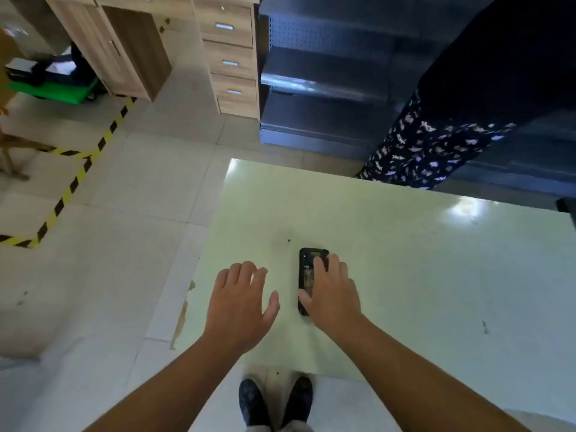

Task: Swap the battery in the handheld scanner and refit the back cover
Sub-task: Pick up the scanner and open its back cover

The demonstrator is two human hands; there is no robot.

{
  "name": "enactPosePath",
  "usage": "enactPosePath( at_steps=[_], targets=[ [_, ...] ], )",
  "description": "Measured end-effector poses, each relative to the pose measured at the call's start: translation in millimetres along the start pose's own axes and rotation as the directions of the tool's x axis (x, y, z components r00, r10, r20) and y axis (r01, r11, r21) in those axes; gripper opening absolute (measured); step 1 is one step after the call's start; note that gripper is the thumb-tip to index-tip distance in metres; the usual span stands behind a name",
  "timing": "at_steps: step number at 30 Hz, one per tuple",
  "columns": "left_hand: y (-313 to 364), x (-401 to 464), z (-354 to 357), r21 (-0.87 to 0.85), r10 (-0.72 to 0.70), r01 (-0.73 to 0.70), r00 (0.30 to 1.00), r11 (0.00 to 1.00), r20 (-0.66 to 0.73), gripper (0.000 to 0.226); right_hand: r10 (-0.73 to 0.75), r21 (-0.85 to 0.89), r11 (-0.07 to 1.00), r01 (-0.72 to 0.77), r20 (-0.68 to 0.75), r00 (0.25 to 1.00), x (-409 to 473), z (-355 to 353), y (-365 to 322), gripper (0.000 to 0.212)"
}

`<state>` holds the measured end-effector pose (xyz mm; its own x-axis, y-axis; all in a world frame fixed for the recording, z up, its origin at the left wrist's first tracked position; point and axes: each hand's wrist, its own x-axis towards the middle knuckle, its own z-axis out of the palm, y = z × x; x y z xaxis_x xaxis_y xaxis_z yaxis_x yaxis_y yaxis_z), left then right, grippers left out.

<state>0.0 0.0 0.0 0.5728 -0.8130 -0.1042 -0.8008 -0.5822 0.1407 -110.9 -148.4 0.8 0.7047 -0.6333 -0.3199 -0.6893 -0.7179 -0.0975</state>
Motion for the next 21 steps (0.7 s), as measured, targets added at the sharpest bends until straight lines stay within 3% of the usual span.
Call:
enactPosePath(
  at_steps=[2,5,11,15,21],
  targets=[
    [-1,3,8,0.01,0.014,-0.014,1.0,1.0,0.028,0.048,0.061,0.011,0.998,-0.061,0.056,0.997,16,15,-3,0.089],
    [-3,0,20,0.025,0.035,-0.035,0.999,0.999,0.031,0.046,0.103,0.025,0.994,-0.107,0.101,0.989,32,33,-5,0.098],
    [-9,-5,29,0.034,0.071,-0.071,0.997,0.997,0.01,0.043,0.188,0.045,0.981,-0.19,0.053,0.981,46,43,-10,0.086],
    [-10,-11,26,0.049,0.084,-0.084,0.996,0.995,-0.009,0.041,0.211,0.056,0.974,-0.218,0.103,0.972,52,38,-11,0.083],
    [-11,-19,17,0.05,0.072,-0.071,0.997,0.996,-0.019,0.044,0.179,0.072,0.98,-0.187,0.112,0.978,26,-28,-3,0.084]
  ],
)
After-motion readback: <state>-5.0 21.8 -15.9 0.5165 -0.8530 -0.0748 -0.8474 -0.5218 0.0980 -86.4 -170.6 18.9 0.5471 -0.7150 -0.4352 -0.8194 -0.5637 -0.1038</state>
